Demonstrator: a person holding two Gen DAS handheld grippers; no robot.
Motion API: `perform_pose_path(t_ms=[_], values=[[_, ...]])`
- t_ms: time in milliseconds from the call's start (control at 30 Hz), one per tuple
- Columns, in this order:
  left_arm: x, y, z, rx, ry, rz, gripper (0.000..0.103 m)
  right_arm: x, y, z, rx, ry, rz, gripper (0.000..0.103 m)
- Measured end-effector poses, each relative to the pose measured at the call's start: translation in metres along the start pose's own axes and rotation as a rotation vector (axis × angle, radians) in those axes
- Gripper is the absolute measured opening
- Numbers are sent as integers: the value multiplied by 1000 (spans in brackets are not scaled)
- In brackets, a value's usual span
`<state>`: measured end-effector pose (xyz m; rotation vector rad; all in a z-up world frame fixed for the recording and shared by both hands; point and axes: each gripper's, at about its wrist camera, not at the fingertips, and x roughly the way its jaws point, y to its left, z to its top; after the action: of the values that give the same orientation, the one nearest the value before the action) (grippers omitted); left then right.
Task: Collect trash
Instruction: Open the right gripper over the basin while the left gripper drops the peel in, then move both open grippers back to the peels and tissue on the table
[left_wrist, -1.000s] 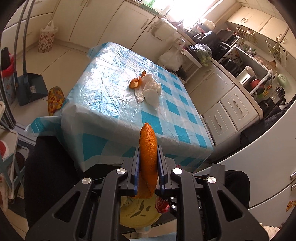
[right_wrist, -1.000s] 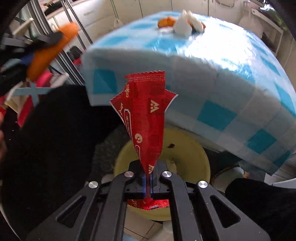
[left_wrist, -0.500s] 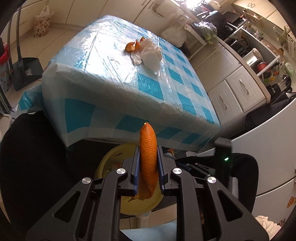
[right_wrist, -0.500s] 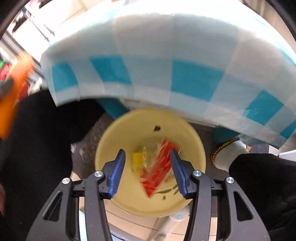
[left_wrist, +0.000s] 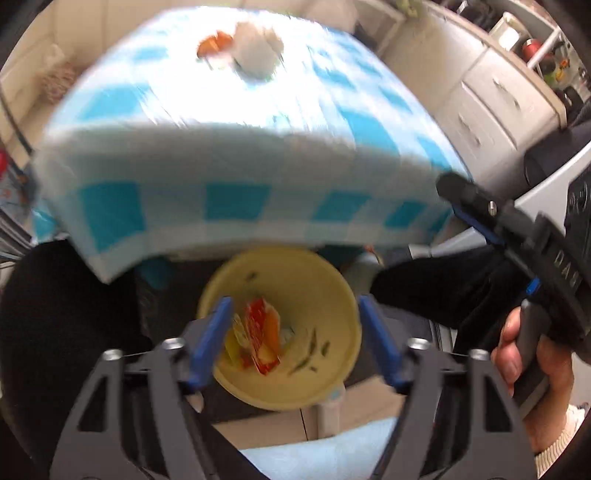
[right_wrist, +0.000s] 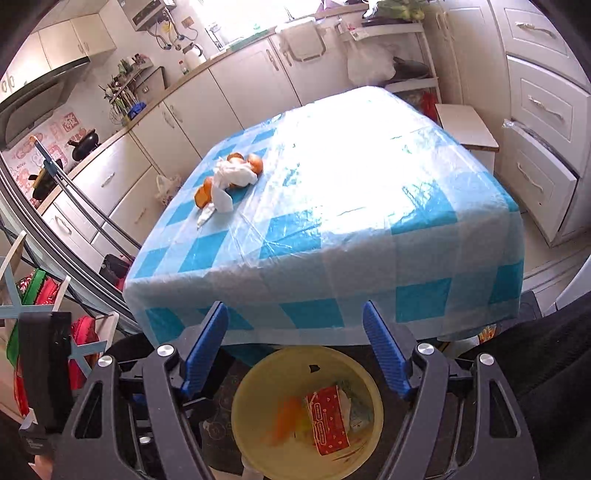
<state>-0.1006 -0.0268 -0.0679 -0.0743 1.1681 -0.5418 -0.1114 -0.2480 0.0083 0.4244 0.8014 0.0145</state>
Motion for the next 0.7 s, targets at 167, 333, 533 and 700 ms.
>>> perform_pose_path(t_ms=[167, 333, 533, 700], values=[[-45, 9, 0, -54, -175, 66, 87, -18, 15, 4, -72, -86, -19, 83], [-101, 15, 1, -86, -383, 124, 96, -37, 24, 2, -131, -194, -33, 88], [-144, 11, -4, -90, -588, 221, 96, -50, 29, 1, -179, -280, -48, 92], [-147, 14, -5, -107, -603, 248, 96, -43, 24, 3, -159, -257, -46, 92]])
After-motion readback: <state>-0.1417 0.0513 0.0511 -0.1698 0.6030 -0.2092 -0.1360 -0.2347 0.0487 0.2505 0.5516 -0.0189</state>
